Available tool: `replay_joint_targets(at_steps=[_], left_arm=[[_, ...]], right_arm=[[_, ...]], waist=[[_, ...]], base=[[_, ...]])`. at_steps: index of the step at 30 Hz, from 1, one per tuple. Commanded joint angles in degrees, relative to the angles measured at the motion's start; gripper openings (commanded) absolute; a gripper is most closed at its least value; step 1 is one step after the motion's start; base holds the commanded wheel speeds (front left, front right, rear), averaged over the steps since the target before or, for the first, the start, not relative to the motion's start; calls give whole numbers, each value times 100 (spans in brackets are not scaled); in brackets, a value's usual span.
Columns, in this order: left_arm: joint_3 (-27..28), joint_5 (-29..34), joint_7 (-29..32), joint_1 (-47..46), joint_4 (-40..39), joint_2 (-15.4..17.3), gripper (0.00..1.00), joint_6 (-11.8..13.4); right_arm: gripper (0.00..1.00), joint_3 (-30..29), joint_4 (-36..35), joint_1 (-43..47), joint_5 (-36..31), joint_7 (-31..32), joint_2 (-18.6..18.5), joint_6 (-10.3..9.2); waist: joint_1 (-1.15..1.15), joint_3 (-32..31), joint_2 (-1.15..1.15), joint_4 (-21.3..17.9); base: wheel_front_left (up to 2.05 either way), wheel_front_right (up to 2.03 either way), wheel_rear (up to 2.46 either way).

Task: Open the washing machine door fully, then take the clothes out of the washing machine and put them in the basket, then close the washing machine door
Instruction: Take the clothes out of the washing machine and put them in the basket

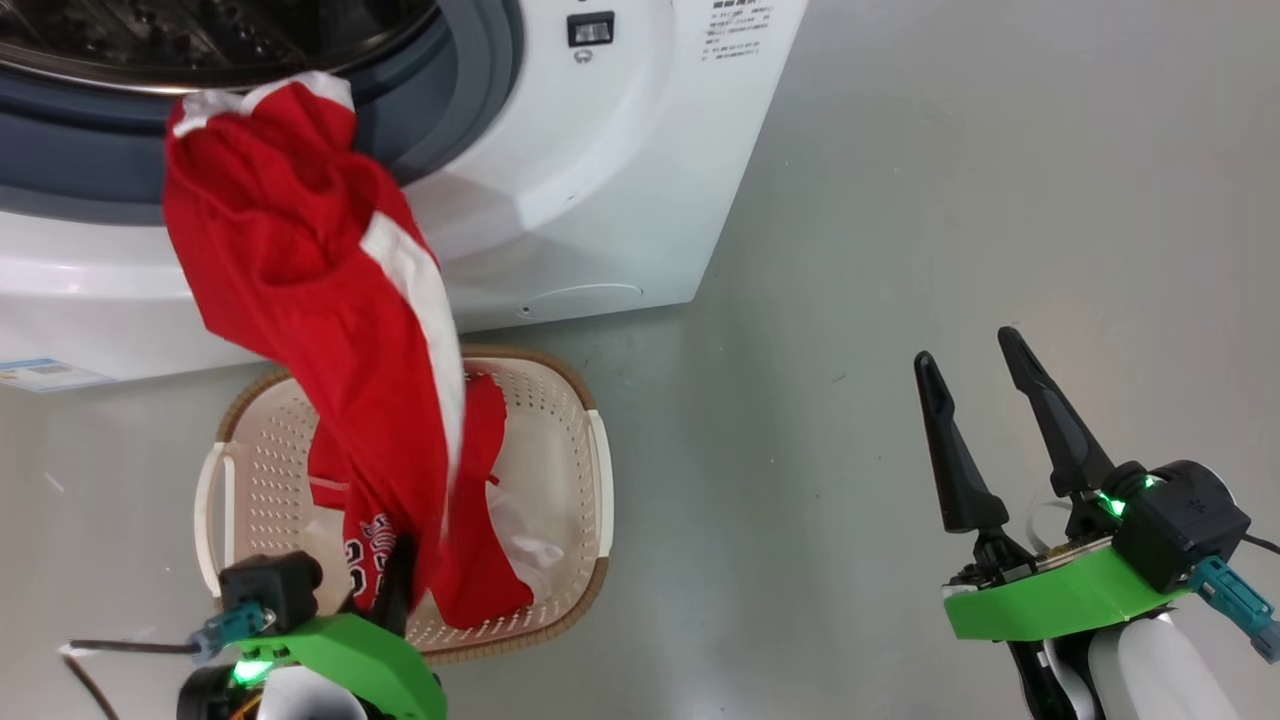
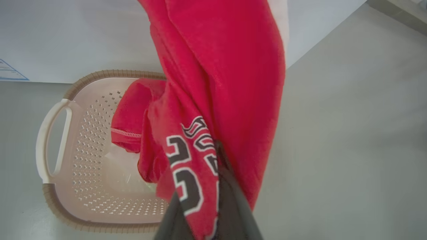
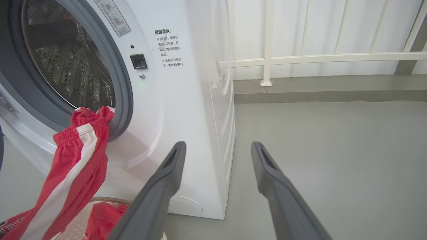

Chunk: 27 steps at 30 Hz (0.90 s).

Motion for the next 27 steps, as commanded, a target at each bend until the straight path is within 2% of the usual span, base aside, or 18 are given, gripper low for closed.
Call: replay_joint_targets(at_steps=[1, 12, 13, 19, 27], left_arm=[[151, -125, -73, -193, 120, -1, 0, -107], [-33, -231, -461, -1270, 2463, -405, 0, -737], [-33, -231, -461, -1270, 2463, -405, 0, -737], [-114, -226, -634, -1848, 3687, -553, 0, -973], [-152, -267, -870, -2517, 4910, -680, 0, -1255]], right_arm=[[100, 104, -152, -30, 37, -36, -39, 36], [100, 112, -201, -143, 41, -36, -39, 36], [100, 112, -201, -143, 41, -36, -39, 36], [100, 95, -229, -205, 27, -36, -39, 36], [100, 94, -250, -275, -2, -36, -39, 36]], waist=[[0, 58, 0, -20], [0, 378, 0, -102], [0, 378, 0, -102], [0, 623, 0, -131], [0, 846, 0, -141]], base=[[0, 0, 0], [0, 0, 0], [0, 0, 0], [0, 0, 0], [0, 0, 0]])
